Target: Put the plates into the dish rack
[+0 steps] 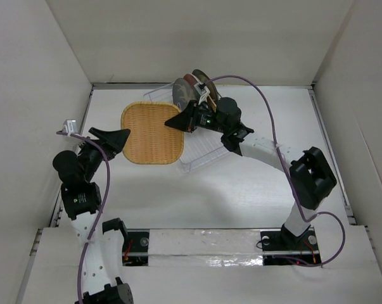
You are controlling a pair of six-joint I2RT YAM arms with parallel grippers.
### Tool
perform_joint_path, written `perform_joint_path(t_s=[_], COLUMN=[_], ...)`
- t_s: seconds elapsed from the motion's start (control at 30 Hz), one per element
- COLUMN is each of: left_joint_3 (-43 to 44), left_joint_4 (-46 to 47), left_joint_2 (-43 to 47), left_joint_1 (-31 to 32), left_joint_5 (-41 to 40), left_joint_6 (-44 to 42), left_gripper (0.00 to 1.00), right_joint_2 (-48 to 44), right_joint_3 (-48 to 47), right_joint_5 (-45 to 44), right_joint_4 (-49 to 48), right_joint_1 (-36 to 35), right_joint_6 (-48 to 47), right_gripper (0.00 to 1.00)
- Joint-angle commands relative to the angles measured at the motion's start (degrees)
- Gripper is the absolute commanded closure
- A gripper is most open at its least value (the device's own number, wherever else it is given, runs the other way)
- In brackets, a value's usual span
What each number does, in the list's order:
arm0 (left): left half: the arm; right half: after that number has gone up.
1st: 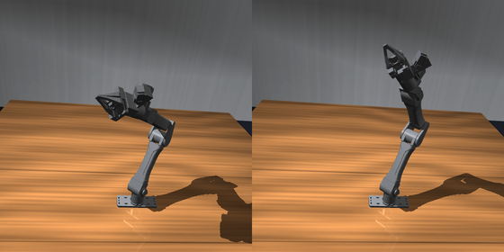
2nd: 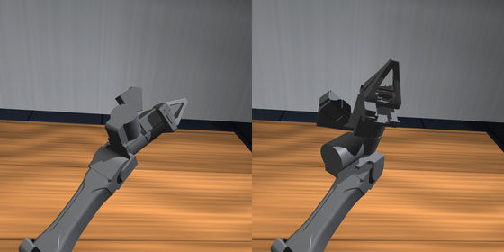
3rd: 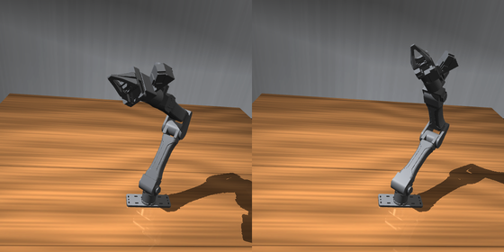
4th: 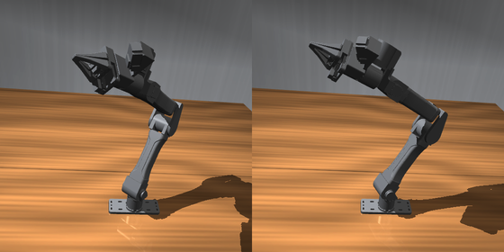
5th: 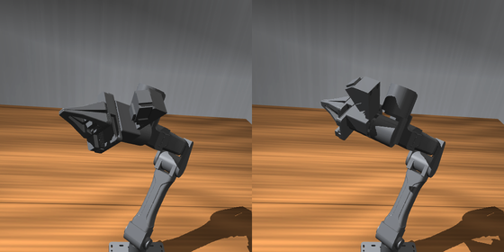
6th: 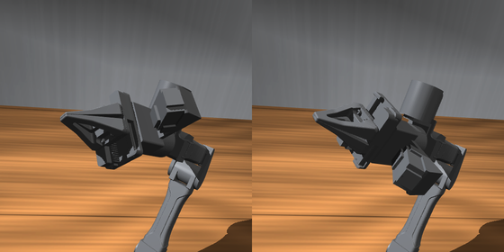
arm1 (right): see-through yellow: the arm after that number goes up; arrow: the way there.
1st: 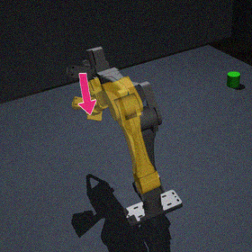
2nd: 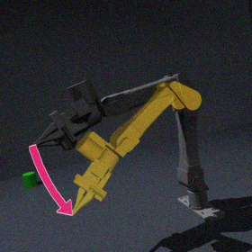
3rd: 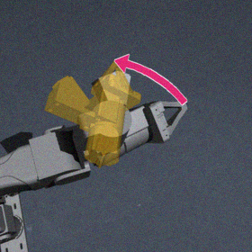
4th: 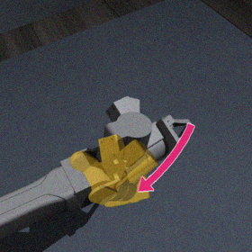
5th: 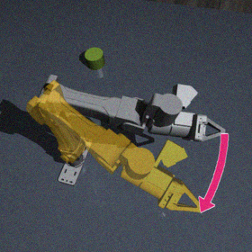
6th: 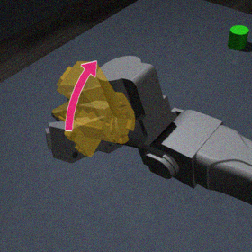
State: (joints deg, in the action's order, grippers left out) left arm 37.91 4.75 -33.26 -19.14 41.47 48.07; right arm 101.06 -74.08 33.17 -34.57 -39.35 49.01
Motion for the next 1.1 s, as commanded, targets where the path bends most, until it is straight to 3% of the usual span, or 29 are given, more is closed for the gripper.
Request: perform_joint_path(t_s=[0.0,0.1,0.2,0.3,0.53,0.8,1.07], left_joint_3=[6.28,7.96,8.14,6.75,0.77,-0.56,-0.65], left_joint_4=[-6.65,-12.2,-15.12,-18.11,-16.63,-15.83,-15.74], left_joint_2=[1.44,2.84,3.46,4.16,8.38,8.65,8.73], left_joint_1=[1.65,4.35,8.39,11.57,16.85,18.69,18.7], left_joint_5=[-3.99,-10.94,-16.4,-18.97,-16.08,-16.25,-16.6], left_joint_6=[-9.21,-15.01,-19.84,-23.45,-25.13,-24.96,-24.96], left_gripper=[0.31,0.22,0.2,0.22,0.23,0.24,0.24], right_joint_2=[-7.26,-7.98,-6.32,-2.37,11.78,23.21,25.59], right_joint_3=[-2.55,-7.47,-13.44,-18.79,-32.41,-43.07,-36.84], right_joint_5=[-16.83,-29.16,-37.62,-52.72,-66.54,-70.96,-70.35], right_joint_4=[7.03,14.96,18.83,18.05,15.15,14.79,10.94], right_joint_1=[0.33,-0.2,-0.9,-2.83,-4.77,-5.3,-6.34], right_joint_6=[-13.98,-21.56,-27.71,-35.53,-45.22,-54.1,-52.97], right_gripper=[1.0,1.0,1.0,1.0,1.0,1.0,1.0])
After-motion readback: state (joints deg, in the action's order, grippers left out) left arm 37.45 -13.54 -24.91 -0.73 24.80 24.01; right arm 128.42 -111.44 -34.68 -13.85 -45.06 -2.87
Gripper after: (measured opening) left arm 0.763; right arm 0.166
